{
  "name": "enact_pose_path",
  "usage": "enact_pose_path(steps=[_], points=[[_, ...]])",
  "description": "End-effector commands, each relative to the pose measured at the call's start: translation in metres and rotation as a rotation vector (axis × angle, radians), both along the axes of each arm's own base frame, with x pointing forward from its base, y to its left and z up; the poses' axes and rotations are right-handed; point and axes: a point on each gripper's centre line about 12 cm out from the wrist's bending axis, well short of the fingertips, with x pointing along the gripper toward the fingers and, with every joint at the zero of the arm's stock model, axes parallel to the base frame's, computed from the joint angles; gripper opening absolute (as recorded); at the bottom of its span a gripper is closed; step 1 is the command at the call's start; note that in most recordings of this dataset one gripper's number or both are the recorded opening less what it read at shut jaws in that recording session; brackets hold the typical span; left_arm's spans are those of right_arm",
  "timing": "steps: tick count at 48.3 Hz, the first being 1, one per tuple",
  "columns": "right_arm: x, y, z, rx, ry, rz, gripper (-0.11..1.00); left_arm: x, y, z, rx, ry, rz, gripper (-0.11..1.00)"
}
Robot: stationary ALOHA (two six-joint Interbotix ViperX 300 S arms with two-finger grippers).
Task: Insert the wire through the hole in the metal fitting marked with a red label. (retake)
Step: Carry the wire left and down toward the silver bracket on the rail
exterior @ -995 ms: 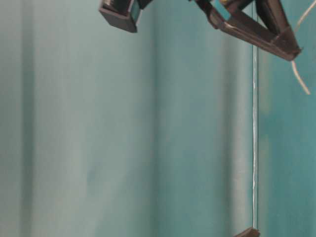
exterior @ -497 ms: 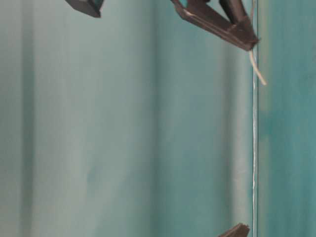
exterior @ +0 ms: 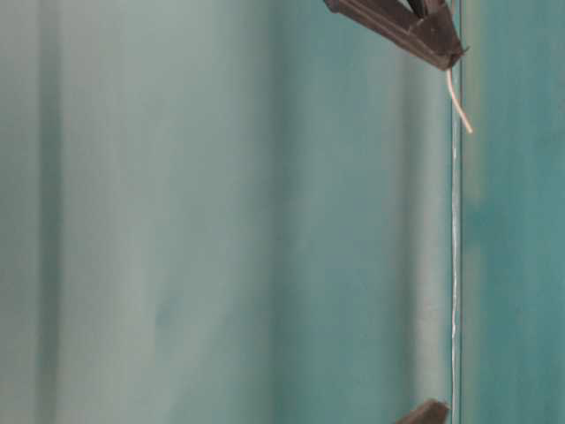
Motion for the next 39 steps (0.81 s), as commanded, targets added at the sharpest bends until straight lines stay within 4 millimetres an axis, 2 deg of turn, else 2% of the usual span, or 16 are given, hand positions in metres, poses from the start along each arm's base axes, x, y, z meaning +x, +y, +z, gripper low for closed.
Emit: enact_pose_path(steps=[1, 21, 30, 39], points=[[0.0, 0.003, 0.008, 0.007, -0.074, 0.005, 0.03, 0.001, -0.003, 0.002, -0.009, -0.05, -0.005, 0.61], [-0.006, 0.027, -0.01, 0.042, -0.162, 0.04, 0.03, 0.008, -0.012, -0.025, -0.033, -0.109, -0.022, 0.61], [0.001, 0.045, -0.026, 0.012, -0.173, 0.037, 0.03, 0.013, -0.029, -0.034, -0.039, -0.195, -0.078, 0.61], [0.002, 0.068, -0.036, -0.06, -0.21, 0.011, 0.03, 0.023, -0.044, -0.049, -0.049, -0.186, -0.108, 0.61]])
